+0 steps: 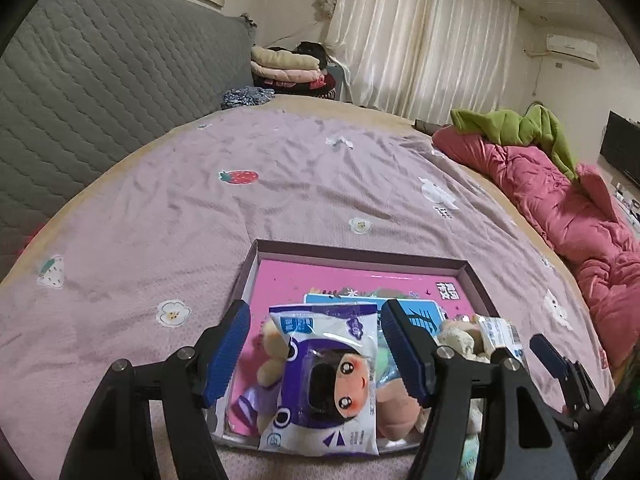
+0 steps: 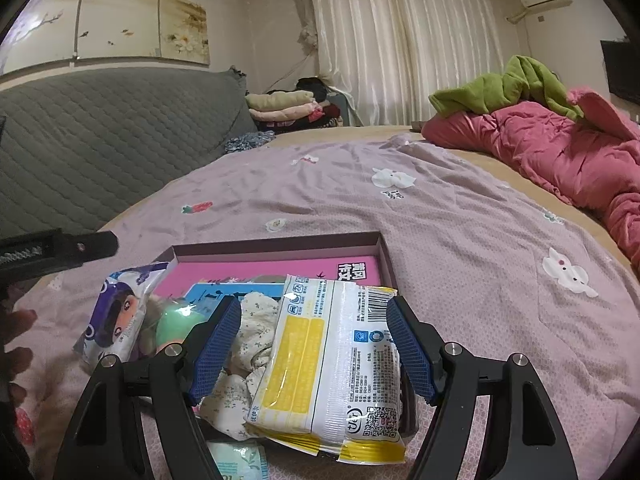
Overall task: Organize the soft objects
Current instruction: 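Lower the purple pack beside the bear with left tool while right lowers the yellow packet onto the scrunchies, then open both tools and withdraw them from the box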
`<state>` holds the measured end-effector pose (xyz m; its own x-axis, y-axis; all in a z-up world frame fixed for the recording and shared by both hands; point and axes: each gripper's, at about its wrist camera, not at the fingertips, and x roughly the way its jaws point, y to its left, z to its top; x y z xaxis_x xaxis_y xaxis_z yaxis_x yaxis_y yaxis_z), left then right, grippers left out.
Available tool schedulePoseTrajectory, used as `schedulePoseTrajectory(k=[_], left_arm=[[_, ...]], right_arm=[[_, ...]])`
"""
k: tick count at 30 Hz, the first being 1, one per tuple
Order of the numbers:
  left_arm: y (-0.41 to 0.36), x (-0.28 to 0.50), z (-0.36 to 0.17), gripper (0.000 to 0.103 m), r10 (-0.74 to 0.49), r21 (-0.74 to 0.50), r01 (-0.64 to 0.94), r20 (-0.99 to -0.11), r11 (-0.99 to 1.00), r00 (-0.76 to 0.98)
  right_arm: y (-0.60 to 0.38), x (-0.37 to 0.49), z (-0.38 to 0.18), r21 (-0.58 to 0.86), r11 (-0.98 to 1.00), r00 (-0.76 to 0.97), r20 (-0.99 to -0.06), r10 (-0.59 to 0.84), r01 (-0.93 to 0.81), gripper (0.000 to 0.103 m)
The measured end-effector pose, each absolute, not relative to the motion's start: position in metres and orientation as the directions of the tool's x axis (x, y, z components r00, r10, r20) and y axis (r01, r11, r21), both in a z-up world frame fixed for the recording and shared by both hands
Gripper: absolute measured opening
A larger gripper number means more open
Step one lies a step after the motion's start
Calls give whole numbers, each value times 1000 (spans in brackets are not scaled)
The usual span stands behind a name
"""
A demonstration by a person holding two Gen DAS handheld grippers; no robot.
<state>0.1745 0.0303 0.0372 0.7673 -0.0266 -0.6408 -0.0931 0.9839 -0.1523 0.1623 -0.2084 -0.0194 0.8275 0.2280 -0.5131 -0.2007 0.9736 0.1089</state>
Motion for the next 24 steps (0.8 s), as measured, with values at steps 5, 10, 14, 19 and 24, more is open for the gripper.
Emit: schedulePoseTrajectory(k=[5,10,14,19,24], left_arm=[[29,168,39,68,-15,-144,-103,-647,984,762],[25,157,40,68,-40,-153,-79,-651,985,758],[20,147,39,69,-52,-145,-60,-667,988,744],[14,131,33,69,-63,-149,-57,-689,987,722],[10,118,23,69,-65,-135,-47,-715,990,696]], right_arm=[[-209,159,-16,116,970,832,-500,242,-212,76],[-207,147,-7,108,967,846,-468,254,-230,76],[-207,142,-4,108,967,850,-462,253,-229,76],[-209,135,-3,96,970,852,-464,242,-224,76],[-214,129,-4,93,973,847,-478,231,-212,76]])
